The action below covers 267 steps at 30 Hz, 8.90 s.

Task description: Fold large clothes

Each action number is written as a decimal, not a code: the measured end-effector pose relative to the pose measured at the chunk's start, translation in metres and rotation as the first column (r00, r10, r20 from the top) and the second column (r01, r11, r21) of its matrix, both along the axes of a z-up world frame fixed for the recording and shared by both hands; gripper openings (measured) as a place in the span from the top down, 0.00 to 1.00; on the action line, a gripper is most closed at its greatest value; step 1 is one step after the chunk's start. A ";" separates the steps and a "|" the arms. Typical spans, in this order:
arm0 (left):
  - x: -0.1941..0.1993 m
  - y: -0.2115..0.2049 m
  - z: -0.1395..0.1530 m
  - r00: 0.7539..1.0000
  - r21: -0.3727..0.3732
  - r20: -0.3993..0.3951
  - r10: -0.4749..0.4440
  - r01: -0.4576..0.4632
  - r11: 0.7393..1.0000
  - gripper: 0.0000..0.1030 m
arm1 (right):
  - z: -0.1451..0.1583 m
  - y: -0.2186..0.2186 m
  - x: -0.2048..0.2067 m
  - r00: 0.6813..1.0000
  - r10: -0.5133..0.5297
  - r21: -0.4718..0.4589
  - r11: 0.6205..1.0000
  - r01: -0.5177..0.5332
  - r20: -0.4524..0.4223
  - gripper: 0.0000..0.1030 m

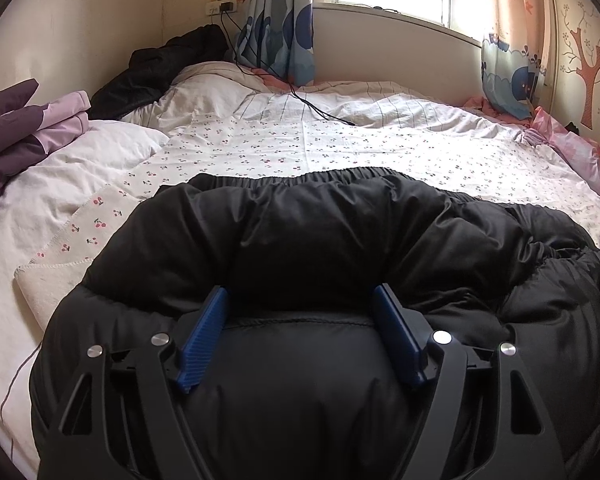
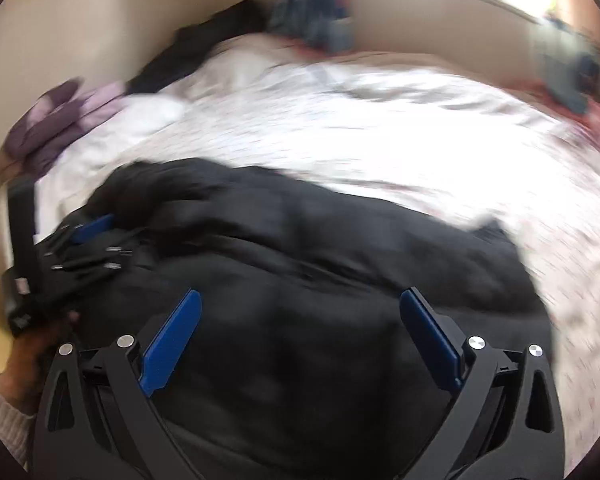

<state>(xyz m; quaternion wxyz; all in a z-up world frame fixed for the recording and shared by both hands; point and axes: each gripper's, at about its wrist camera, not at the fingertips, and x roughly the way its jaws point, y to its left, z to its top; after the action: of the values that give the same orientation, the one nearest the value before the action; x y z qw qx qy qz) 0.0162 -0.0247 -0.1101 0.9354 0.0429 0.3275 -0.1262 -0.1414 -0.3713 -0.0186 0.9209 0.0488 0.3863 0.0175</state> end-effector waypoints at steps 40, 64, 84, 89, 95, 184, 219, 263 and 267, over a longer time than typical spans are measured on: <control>-0.097 0.181 -0.058 0.796 -0.708 -0.549 -0.255 -0.281 0.648 0.13 | -0.012 0.068 -0.053 0.943 0.254 0.046 0.967 -0.250 -0.213 0.07; -0.090 0.155 -0.042 0.898 -0.824 -0.377 -0.226 -0.214 0.524 0.50 | 0.022 0.053 0.050 0.995 0.034 -0.086 0.995 -0.042 -0.096 0.07; -0.099 0.159 -0.010 0.918 -0.831 -0.333 -0.215 -0.178 0.528 0.56 | -0.003 0.058 0.022 0.972 0.101 -0.127 0.983 -0.130 -0.214 0.06; -0.102 0.157 -0.001 0.912 -0.811 -0.349 -0.214 -0.180 0.557 0.59 | -0.029 0.074 0.015 0.949 0.156 -0.176 0.962 -0.209 -0.275 0.06; -0.115 0.146 0.034 0.933 -0.762 -0.301 -0.196 -0.111 0.638 0.59 | -0.012 0.065 0.009 0.959 0.148 -0.157 0.969 -0.189 -0.243 0.06; -0.062 -0.110 0.110 0.875 -0.242 -0.202 -0.440 0.391 0.888 0.22 | -0.032 -0.195 0.084 0.942 -0.332 0.405 0.857 0.319 -0.039 0.06; -0.087 -0.031 0.076 0.820 -0.284 -0.328 -0.469 0.388 0.877 0.19 | -0.013 -0.132 -0.009 0.993 -0.105 0.212 0.970 0.115 -0.059 0.06; 0.037 0.027 0.053 0.831 -0.394 -0.427 -0.356 0.183 0.901 0.07 | -0.053 -0.162 0.170 0.978 -0.074 0.483 0.860 0.163 -0.197 0.06; 0.019 0.037 0.032 0.804 -0.400 -0.470 -0.365 0.175 0.900 0.07 | -0.076 -0.137 0.145 0.959 0.056 0.542 0.834 0.108 -0.278 0.06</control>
<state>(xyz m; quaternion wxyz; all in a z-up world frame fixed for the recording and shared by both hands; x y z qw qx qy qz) 0.0356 0.0121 -0.0784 0.7720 -0.1074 0.5380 -0.3209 0.0038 -0.5088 -0.0951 0.8032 0.3194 0.4911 0.1081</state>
